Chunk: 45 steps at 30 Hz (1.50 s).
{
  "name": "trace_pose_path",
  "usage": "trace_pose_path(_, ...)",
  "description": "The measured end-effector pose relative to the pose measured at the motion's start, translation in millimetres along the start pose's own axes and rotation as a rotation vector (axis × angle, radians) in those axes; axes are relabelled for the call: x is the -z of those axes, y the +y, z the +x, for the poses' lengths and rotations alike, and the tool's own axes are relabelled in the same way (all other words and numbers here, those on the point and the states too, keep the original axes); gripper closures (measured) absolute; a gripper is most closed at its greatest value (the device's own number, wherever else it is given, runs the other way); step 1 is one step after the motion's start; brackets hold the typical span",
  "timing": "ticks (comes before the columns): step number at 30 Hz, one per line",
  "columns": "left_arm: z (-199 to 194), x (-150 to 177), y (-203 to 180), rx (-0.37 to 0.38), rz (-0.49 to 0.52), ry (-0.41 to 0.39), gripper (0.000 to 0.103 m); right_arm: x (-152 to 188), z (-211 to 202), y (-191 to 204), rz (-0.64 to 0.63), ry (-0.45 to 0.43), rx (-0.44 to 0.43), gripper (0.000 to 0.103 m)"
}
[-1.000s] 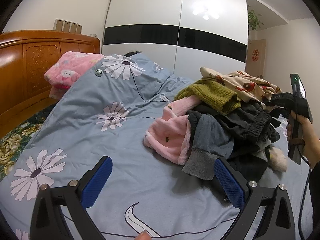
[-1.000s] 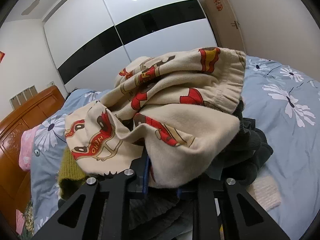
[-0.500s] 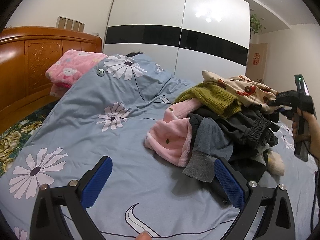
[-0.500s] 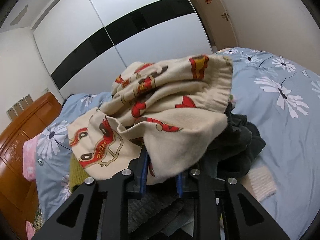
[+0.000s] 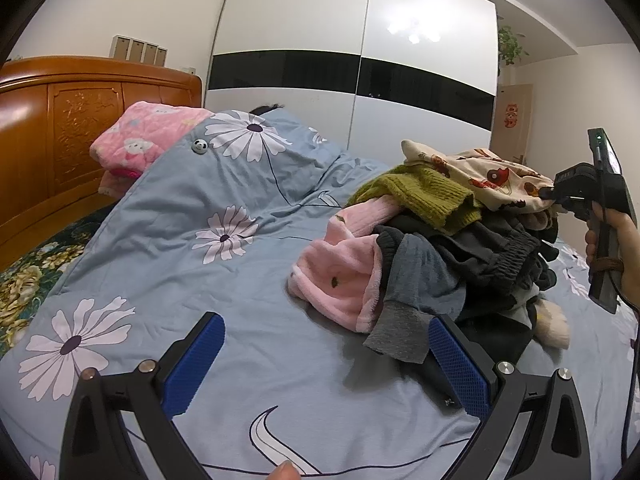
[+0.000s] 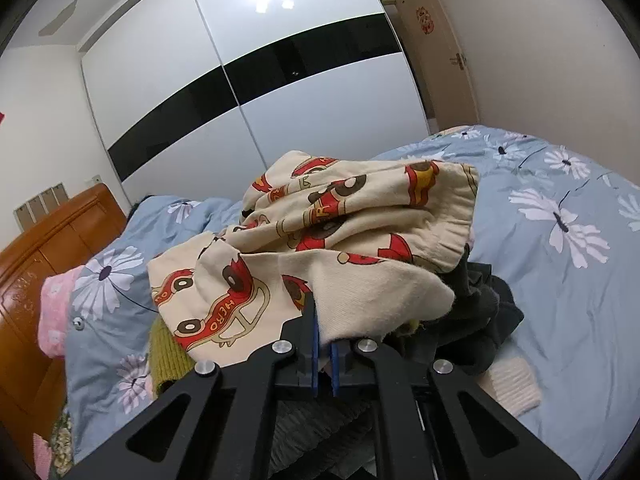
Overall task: Fold clothes
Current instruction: 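Close the right gripper on the cream car-print pants, then lift the cream pants up out of the heap with the right gripper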
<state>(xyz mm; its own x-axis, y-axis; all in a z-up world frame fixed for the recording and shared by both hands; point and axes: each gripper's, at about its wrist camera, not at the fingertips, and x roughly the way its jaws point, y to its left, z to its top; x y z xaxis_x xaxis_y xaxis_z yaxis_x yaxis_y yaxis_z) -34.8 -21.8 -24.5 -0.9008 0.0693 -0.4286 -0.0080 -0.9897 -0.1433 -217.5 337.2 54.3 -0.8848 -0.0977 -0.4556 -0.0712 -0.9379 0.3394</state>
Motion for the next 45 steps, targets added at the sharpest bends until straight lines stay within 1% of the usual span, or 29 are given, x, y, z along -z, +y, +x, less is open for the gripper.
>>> trace_pose_path(5,-0.2,-0.5,3.9,0.002,-0.013,0.002,0.000,-2.8,-17.8,8.1,-0.026,-0.049,-0.001,0.099)
trace_pose_path(11,-1.4,-0.7,2.1,0.002,-0.003,-0.002,0.000,-19.9,-50.7,29.3,-0.076,-0.091,-0.016,0.099)
trace_pose_path(16,-1.9,-1.5,0.7,-0.001,0.004,0.004,0.000,-28.6,-82.6,50.9,-0.130,-0.100,-0.024,0.099)
trace_pose_path(21,-9.3,-3.4,-1.7,-0.009,0.019,-0.004,0.000,-35.8,-112.9,65.3,-0.134,-0.110,-0.042,0.099)
trace_pose_path(24,-15.9,-3.4,-2.2,-0.029,0.024,-0.004,0.000,-38.0,-131.1,72.1,-0.134,-0.119,-0.052,0.099)
trace_pose_path(28,-31.6,5.1,2.3,-0.045,0.022,-0.003,0.000,-43.7,-161.8,82.2,-0.134,-0.135,-0.087,0.099)
trace_pose_path(33,-47.5,15.3,9.5,-0.073,0.045,0.056,0.000,-50.5,-211.5,109.2,-0.171,-0.152,-0.139,0.099)
trace_pose_path(36,-64.7,16.3,15.3,-0.096,0.058,0.069,0.000,-50.0,-243.8,128.7,-0.200,-0.159,-0.173,0.099)
trace_pose_path(39,-85.8,11.4,20.6,-0.109,0.060,0.070,0.000,-45.7,-273.5,145.0,-0.217,-0.160,-0.215,0.099)
trace_pose_path(45,-130.9,-3.1,25.3,-0.130,0.082,0.037,0.000,-25.8,-340.5,178.9,-0.272,-0.160,-0.299,0.099)
